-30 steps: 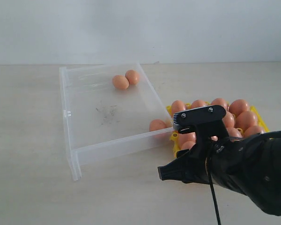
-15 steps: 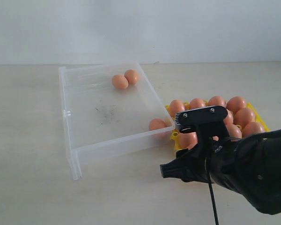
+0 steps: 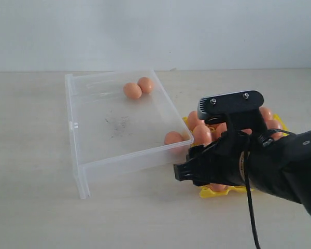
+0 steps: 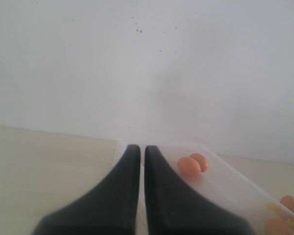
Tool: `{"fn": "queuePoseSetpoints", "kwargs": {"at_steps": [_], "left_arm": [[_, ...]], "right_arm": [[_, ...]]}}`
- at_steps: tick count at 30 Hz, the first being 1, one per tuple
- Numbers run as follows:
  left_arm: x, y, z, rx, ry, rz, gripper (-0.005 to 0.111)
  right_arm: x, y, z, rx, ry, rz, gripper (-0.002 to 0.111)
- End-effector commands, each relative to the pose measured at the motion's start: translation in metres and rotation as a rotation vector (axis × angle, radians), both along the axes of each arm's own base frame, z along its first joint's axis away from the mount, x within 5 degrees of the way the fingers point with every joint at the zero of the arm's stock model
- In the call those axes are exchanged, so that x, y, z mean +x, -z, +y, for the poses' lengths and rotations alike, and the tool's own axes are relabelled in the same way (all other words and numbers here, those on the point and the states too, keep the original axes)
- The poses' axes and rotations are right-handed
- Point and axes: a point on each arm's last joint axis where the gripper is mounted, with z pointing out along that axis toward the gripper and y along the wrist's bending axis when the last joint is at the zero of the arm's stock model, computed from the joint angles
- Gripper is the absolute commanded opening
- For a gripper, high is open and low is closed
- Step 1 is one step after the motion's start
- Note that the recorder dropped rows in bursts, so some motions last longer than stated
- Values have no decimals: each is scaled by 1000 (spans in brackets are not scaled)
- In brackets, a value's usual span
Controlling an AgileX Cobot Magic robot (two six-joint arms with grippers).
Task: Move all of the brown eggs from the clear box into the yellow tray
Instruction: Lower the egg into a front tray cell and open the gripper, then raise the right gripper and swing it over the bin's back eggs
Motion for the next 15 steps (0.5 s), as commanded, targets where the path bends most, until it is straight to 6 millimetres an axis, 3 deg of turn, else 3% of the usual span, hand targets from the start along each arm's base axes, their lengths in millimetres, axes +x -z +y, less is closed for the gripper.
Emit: {"fn": "queuePoseSetpoints", "kwargs": {"at_steps": [1, 4, 5, 11, 15], "left_arm": [[0, -3, 0, -20, 3, -19, 4], [0, -3, 0, -20, 3, -19, 4], [0, -3, 0, -20, 3, -19, 4], [0, -3, 0, -20, 3, -19, 4], [0, -3, 0, -20, 3, -19, 4]], "right_arm": [[-13, -16, 6, 48, -192, -10, 42], [-11, -28, 8, 39, -241, -74, 4], [-9, -32, 10, 46, -242, -88, 1], [17, -65, 55, 150, -345, -138, 1], [63, -65, 85, 209, -369, -113, 1]]}}
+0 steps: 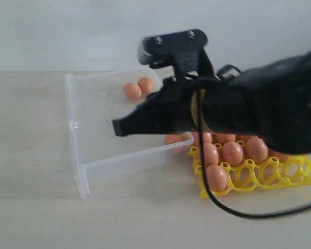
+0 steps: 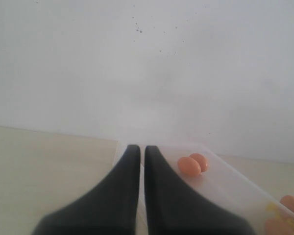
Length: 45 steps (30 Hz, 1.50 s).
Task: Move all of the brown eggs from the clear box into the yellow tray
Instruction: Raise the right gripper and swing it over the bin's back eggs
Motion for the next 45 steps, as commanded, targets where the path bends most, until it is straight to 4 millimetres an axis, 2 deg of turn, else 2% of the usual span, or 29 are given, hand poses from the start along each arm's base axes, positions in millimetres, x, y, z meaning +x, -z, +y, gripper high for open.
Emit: {"fn": "queuePoseSetpoints", "kwargs": {"at_steps": [1, 3, 5, 6, 8, 9, 11, 13, 15, 19, 21, 23, 25, 27, 31, 33, 35, 37, 39, 41, 45], "left_arm": [[0, -3, 0, -20, 3, -19, 4], [0, -3, 0, -20, 3, -19, 4], [0, -3, 0, -20, 3, -19, 4], [0, -3, 0, -20, 3, -19, 4], [0, -3, 0, -20, 3, -19, 4], [0, -3, 0, -20, 3, -19, 4], [0, -3, 0, -20, 3, -19, 4], [0, -3, 0, -20, 3, -19, 4], [0, -3, 0, -20, 3, -19, 4], [0, -3, 0, -20, 3, -19, 4], [0, -3, 0, -20, 3, -19, 4], [0, -3, 0, -20, 3, -19, 4], [0, -3, 0, -20, 3, -19, 4], [0, -3, 0, -20, 3, -19, 4], [0, -3, 0, -20, 3, -19, 4], [0, -3, 0, -20, 3, -19, 4], [0, -3, 0, -20, 3, -19, 4], [0, -3, 0, -20, 3, -19, 4], [0, -3, 0, -20, 3, -19, 4], [0, -3, 0, -20, 3, -19, 4], [0, -3, 0, -20, 3, -19, 4]], "right_arm": [[51, 3, 27, 53, -66, 35, 1], [77, 11, 32, 27, -126, 27, 1], [99, 16, 34, -20, -113, -23, 1], [112, 17, 33, -109, -121, -124, 1], [126, 11, 32, -226, -108, -262, 1], [135, 2, 31, -247, -52, -315, 1], [141, -10, 35, -304, -81, -406, 1], [142, -14, 40, -459, -219, -551, 1], [141, -14, 43, -604, -285, -654, 1], [146, -6, 40, -850, -195, -721, 1], [152, 2, 31, -932, -48, -689, 1], [162, 4, 14, -916, 124, -636, 1], [174, 5, -12, -788, 321, -520, 1], [185, 9, -37, -639, 444, -378, 0], [204, 24, -81, -285, 512, 8, 0], [211, 28, -100, -312, 469, 146, 0], [214, 32, -111, -397, 359, 356, 0], [215, 34, -113, -464, 219, 565, 0], [217, 30, -107, -540, 96, 630, 0], [223, 21, -91, -557, 30, 570, 0], [231, -12, -32, -373, -20, 295, 7]]}}
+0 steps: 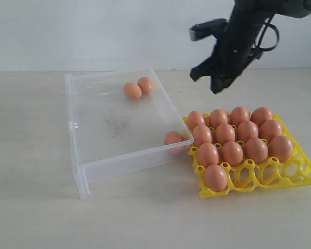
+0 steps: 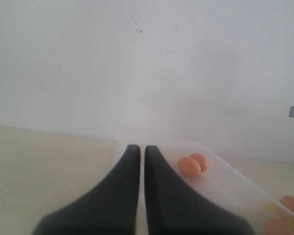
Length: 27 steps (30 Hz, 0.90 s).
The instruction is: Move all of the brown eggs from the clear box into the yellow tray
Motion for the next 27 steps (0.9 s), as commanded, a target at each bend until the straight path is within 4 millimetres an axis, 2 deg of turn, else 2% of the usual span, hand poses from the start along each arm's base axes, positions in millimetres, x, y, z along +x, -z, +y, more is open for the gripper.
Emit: {"fn": "queuePoseSetpoints", "kwargs": {"at_steps": [1, 3, 6, 10, 13, 18, 20, 21, 22, 23, 25, 27], "left_arm": [[0, -3, 0, -20, 3, -19, 4], [0, -3, 0, -20, 3, -19, 4], [0, -3, 0, -20, 3, -19, 4], [0, -3, 0, -20, 3, -19, 4], [0, -3, 0, -20, 3, -19, 4], [0, -3, 0, -20, 3, -19, 4], [0, -3, 0, -20, 3, -19, 4], [0, -3, 0, -20, 3, -19, 4], [0, -3, 0, -20, 3, -19, 4], [0, -3, 0, -20, 3, -19, 4], [0, -3, 0, -20, 3, -19, 4], [0, -3, 0, -20, 3, -19, 4]], "right_arm": [[2, -40, 67, 227, -126, -253, 12], [2, -44, 89, 289, -147, -309, 23], [7, -35, 109, 254, -209, -325, 36], [24, -8, 115, 115, -303, -319, 37], [33, 4, 121, 104, -360, -346, 37], [32, 8, 125, 119, -379, -323, 35], [25, 12, 125, 152, -346, -219, 35], [16, 13, 124, 171, -306, -102, 33], [12, 13, 125, 189, -311, -63, 30], [9, 11, 131, 263, -308, -36, 16], [1, 11, 140, 398, -263, 50, 0], [-8, -2, 150, 505, -325, 62, 0]]}}
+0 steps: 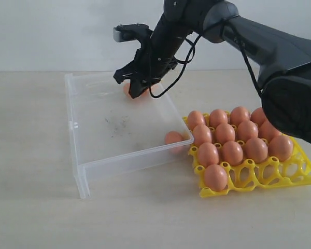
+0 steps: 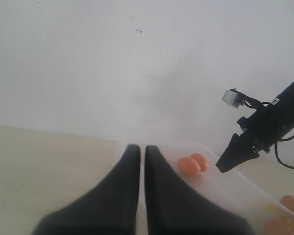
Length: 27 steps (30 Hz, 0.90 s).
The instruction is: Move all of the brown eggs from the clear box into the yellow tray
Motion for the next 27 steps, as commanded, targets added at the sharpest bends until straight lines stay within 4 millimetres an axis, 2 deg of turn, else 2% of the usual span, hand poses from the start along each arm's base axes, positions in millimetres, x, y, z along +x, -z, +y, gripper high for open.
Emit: {"fn": "queuePoseSetpoints", "kwargs": {"at_steps": [1, 3, 5, 6, 9, 12, 13, 16, 19, 21, 22, 24, 27], "left_arm": [[0, -3, 0, -20, 3, -19, 4], [0, -3, 0, -20, 3, -19, 4], [0, -3, 0, -20, 3, -19, 4], [0, -3, 0, -20, 3, -19, 4], [0, -3, 0, -20, 3, -19, 4], [0, -3, 0, -20, 3, -19, 4], [0, -3, 0, -20, 3, -19, 4], [0, -3, 0, -20, 3, -19, 4], [0, -3, 0, -20, 3, -19, 4], [0, -3, 0, -20, 3, -19, 4], [0, -3, 0, -20, 3, -19, 4], [0, -3, 0, -20, 3, -19, 4], [0, -3, 0, -20, 3, -19, 4]], "right_arm": [[-20, -32, 17, 140, -122, -14, 0], [-24, -54, 11, 29, -159, -143, 0], [-26, -75, -2, -90, -106, -226, 0], [-32, -75, -7, -114, -90, -203, 0], [-50, -59, -10, -133, -131, -102, 0], [-74, -25, -12, -170, -221, 26, 0], [-92, -4, -15, -187, -265, 113, 0], [-101, 27, -12, -161, -216, 51, 0], [-108, 60, -20, -172, -144, 34, 0], [-117, 71, -19, -143, -114, 80, 0], [-133, 76, -15, -129, -157, 170, 0], [-159, 76, -3, -85, -251, 227, 0], [-186, 64, 14, -63, -305, 167, 0]]}}
